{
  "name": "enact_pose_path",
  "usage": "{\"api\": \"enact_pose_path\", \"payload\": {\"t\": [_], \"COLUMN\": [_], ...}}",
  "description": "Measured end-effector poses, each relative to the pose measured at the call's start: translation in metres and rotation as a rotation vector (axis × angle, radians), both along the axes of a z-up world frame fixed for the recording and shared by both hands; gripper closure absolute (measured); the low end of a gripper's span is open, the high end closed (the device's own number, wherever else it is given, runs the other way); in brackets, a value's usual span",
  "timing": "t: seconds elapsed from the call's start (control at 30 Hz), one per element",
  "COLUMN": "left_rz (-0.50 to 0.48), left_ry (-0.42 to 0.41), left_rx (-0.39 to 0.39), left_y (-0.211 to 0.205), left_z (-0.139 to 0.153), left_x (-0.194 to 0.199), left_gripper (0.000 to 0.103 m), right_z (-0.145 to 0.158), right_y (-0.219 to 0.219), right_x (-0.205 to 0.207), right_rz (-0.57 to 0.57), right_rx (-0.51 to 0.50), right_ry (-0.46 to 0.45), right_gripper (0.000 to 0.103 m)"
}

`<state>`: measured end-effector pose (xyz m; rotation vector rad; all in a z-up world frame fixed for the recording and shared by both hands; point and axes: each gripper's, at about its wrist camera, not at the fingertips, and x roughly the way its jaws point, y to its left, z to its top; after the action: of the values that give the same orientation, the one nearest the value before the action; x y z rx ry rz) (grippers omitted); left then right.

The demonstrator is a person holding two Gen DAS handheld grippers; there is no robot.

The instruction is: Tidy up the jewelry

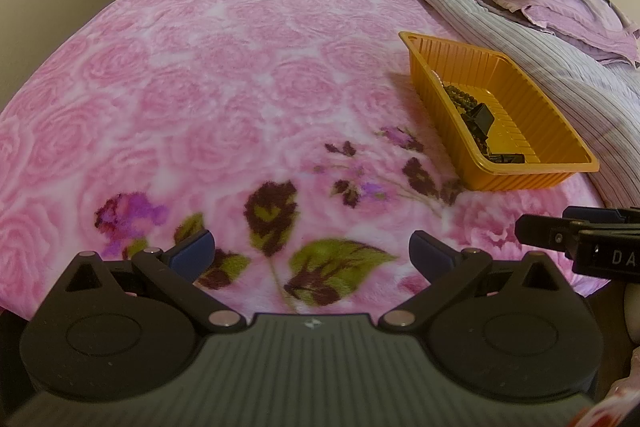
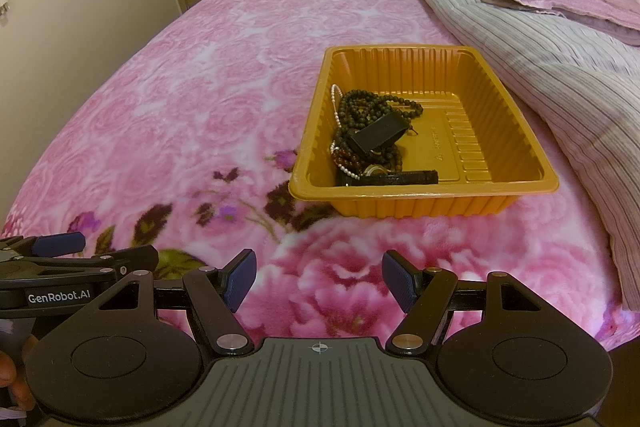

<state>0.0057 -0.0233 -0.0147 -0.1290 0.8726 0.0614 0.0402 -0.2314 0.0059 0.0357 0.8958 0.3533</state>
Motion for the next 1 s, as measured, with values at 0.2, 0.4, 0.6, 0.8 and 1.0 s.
{"api": "enact_pose_path", "payload": {"t": [0.2,0.4,0.6,0.8,1.0], "left_rz": [-0.001,-0.001,-0.001,-0.003,-0.003], "left_ry": [0.0,0.0,0.0,0.0,-0.002], "left_rx": [0.0,0.0,0.0,0.0,0.001], "left_y": [-0.0011,-0.0009,-0.001,-0.0023,-0.0034], "left_z": [0.0005,0.0004,0.0001,0.001,0.0017], "left_x": [0.0002,-0.0001,0.0002,0.0007,0.002], "left_gripper": [0.0,0.0,0.0,0.0,0.0], "right_z": [0.0004,0.0002,-0.0007,0.0,-0.0001], "right_y": [-0.0003,-0.0004,-0.0013,-0.0007,-0.0009], "right_x": [0.0,-0.0001,0.0003,0.0,0.0003], "right_rz": [0.0,0.001,0.001,0.001,0.001], "right_rx": [0.0,0.001,0.001,0.001,0.001], "right_ry": [-0.001,-0.002,-0.001,-0.002,-0.002], "right_gripper": [0.034,0.034,0.034,0.034,0.034]}}
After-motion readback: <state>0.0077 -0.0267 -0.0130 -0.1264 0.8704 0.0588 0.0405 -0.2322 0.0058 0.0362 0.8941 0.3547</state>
